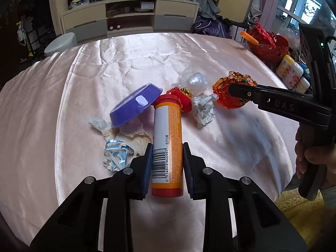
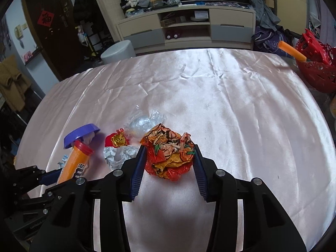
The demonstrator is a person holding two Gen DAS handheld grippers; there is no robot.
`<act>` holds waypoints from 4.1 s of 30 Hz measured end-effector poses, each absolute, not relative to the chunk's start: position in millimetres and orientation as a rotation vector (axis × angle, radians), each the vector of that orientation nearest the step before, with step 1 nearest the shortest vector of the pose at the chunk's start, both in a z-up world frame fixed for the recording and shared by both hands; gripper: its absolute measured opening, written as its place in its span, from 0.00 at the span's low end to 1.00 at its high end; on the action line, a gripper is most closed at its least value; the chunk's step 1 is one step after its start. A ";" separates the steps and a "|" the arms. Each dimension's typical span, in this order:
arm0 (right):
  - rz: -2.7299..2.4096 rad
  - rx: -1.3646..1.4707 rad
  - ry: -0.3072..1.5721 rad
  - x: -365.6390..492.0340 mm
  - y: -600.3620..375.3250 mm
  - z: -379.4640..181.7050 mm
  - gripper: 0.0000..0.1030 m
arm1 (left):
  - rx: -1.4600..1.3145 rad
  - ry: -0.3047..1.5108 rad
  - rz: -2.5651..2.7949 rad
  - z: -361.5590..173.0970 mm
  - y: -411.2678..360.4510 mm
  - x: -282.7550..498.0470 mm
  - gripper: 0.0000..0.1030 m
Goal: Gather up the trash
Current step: 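Grasp the orange M&M's tube with the left tool while the right tool grasps the red-gold wrapper, then carry the tube and wrapper down to the grey bin and open both tools, then move both tools back over the purple lid and wrappers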
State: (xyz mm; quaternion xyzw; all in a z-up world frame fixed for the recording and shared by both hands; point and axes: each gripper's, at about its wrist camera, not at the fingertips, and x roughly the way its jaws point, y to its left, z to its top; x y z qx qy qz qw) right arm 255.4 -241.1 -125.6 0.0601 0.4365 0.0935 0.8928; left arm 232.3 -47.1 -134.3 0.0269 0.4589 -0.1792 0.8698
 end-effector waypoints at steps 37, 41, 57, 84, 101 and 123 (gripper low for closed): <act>0.331 0.145 1.047 20.1 -201.4 -181.4 0.43 | -0.022 1.071 -0.338 -193.1 -20.5 7.3 0.25; 0.360 0.154 1.095 14.1 -195.1 -207.1 0.43 | -0.043 1.107 -0.332 -215.9 -15.0 2.5 0.25; 0.358 0.101 1.147 17.7 -179.7 -236.0 0.47 | 0.008 1.200 -0.330 -252.4 -20.7 -5.9 0.25; 0.315 0.166 1.058 14.7 -196.1 -220.4 0.80 | -0.003 1.185 -0.306 -246.8 -16.0 -2.6 0.79; 0.275 0.191 0.878 85.0 -234.3 -118.3 0.80 | -0.059 0.992 -0.222 -161.3 14.1 49.8 0.81; 0.265 0.087 0.967 238.4 -199.7 -137.2 0.65 | -0.032 0.962 -0.265 -132.8 2.8 227.4 0.53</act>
